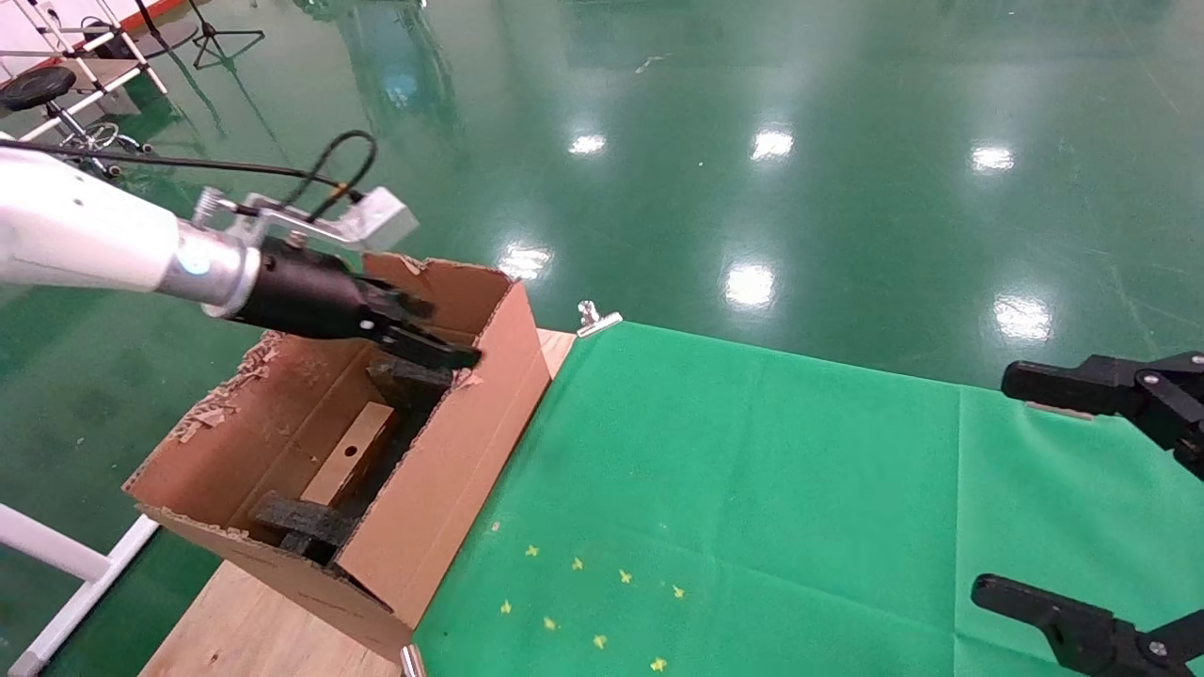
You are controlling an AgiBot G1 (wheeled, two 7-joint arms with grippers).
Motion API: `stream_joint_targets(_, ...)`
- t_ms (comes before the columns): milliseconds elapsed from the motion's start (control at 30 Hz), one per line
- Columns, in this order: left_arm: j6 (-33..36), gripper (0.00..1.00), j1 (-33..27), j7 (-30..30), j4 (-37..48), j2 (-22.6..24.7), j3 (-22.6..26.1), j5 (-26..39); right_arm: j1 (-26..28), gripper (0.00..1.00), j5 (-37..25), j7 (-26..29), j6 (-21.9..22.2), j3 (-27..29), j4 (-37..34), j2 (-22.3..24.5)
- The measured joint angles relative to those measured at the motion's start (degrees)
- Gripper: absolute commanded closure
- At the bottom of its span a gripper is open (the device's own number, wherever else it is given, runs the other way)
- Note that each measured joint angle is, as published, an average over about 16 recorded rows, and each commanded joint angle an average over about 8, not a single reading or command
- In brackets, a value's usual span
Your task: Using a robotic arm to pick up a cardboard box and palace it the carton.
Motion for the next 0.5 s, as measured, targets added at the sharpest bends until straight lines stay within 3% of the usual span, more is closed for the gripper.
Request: stream_joint_targets(500, 3.5, 0.0, 14.8, 4.8, -15.9, -2.7, -16.4, -10.3, 0.0, 0.0, 0.0, 0.0, 0.0, 0.0, 0.0, 0.0)
